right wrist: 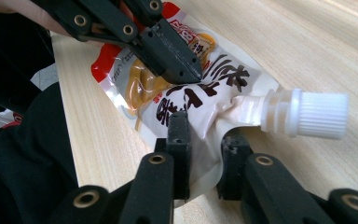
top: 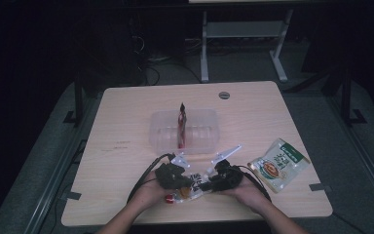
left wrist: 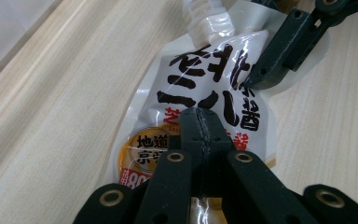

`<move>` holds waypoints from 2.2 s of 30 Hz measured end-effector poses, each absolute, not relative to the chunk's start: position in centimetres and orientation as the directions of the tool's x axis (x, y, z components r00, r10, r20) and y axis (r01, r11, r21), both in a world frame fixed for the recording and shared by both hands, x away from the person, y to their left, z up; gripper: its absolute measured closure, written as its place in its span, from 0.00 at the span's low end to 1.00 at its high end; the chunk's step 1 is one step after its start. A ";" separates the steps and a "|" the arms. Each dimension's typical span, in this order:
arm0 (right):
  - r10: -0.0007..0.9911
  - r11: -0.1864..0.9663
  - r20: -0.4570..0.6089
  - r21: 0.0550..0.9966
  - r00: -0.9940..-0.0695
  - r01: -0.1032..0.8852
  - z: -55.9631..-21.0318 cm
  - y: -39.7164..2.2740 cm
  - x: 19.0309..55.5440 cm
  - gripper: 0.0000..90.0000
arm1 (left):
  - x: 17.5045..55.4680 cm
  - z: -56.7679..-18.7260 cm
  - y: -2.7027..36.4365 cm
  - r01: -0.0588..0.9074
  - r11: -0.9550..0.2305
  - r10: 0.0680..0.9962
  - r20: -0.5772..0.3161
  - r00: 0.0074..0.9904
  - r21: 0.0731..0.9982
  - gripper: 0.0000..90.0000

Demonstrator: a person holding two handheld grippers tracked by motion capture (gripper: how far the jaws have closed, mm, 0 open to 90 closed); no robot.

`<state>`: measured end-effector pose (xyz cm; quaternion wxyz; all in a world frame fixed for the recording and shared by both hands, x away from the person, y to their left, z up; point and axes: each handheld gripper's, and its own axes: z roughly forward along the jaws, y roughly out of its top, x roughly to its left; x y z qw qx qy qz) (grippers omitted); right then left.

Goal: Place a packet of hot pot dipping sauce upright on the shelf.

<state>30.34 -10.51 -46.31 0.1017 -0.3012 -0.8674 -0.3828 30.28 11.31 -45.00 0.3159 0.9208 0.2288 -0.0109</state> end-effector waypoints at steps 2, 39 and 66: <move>0.436 0.523 0.410 0.609 -0.801 0.596 -46.2 -10.5 30.3 0.90 | 30.3 -44.7 11.6 0.431 -0.691 0.411 -0.174 0.895 0.581 0.93; 0.226 0.352 0.496 0.761 -0.838 0.545 -42.5 -12.4 30.5 1.00 | 30.4 -43.7 14.8 0.440 -0.679 0.444 -0.149 0.884 0.588 0.91; 0.137 0.312 0.475 0.812 -0.869 0.493 -40.5 -12.3 29.9 1.00 | 29.5 -44.3 12.1 0.380 -0.676 0.340 -0.189 0.921 0.632 0.84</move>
